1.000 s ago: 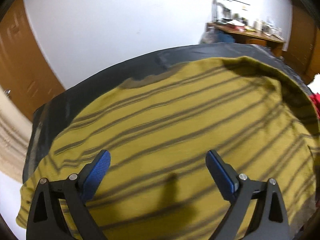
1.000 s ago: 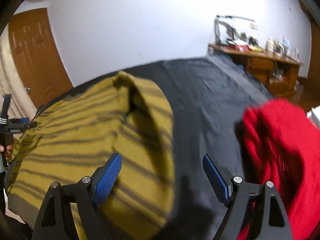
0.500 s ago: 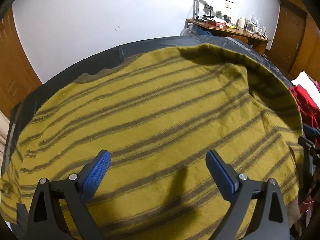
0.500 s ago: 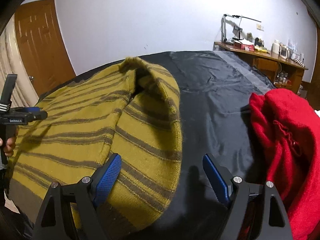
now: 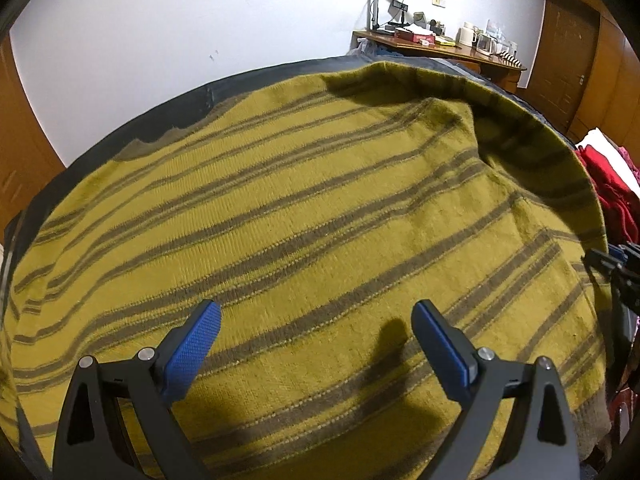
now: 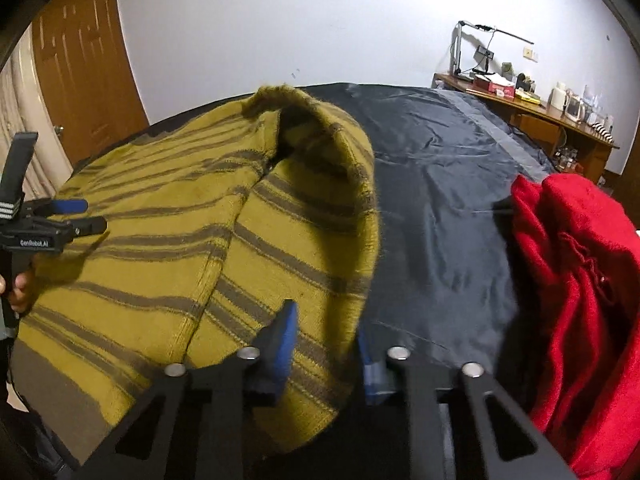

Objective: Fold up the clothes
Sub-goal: 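Grasp the sweater's sleeve edge with the right gripper, then lift the sleeve with the right gripper and carry it toward the left tool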

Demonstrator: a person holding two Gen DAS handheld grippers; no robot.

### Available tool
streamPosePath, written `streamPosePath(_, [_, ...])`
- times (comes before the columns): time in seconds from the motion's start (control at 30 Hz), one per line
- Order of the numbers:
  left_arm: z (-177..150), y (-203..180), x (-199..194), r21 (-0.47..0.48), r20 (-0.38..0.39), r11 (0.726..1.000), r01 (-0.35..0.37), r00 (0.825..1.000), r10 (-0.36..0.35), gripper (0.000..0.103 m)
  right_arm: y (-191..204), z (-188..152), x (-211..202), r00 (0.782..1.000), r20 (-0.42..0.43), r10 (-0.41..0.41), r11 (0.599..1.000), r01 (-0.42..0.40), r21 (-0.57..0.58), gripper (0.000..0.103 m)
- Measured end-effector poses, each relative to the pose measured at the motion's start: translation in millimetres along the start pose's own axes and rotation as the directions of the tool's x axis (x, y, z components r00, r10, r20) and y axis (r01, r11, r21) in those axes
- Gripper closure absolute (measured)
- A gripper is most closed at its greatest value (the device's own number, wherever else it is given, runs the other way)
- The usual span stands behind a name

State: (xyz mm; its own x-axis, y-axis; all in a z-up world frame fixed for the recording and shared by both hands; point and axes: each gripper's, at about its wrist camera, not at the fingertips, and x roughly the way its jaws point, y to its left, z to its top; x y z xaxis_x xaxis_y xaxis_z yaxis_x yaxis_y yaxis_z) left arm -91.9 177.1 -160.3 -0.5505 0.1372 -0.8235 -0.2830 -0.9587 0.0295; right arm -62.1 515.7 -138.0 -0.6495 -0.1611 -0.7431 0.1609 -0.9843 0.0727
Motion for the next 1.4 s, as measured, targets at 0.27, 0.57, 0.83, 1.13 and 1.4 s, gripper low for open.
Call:
streamPosePath(0.27, [-5.6, 9.4, 12.4, -0.044, -0.029, 0.999, 0.031, 0.999, -0.032, 0.005, -34.6, 31.4, -26.9, 0.981, 0.146, 0.127, 0.967, -0.155, 0.201, 0.092])
streamPosePath(0.57, [-8.8, 8.2, 12.6, -0.042, -0.021, 0.998, 0.039, 0.999, -0.04, 0.005, -40.9, 50.3, -28.6, 0.982, 0.148, 0.116, 0.967, -0.145, 0.21, 0.092])
streamPosePath(0.83, [-10.9, 6.1, 12.8, -0.033, -0.022, 0.999, 0.031, 0.999, -0.032, 0.005, -40.5, 24.3, -0.6, 0.994, 0.026, 0.11, 0.966, -0.113, 0.231, 0.078])
streamPosePath(1.13, [-11.0, 4.5, 13.9, -0.031, -0.024, 0.999, 0.028, 0.999, -0.029, 0.004, -38.4, 17.4, 0.2, 0.987, 0.055, 0.15, 0.964, -0.159, 0.212, 0.025])
streamPosePath(1.4, [-11.8, 1.5, 14.3, -0.036, -0.021, 0.999, 0.032, 0.999, -0.033, 0.003, -23.6, 34.0, 37.8, 0.983, -0.034, 0.18, 0.971, -0.173, 0.162, 0.084])
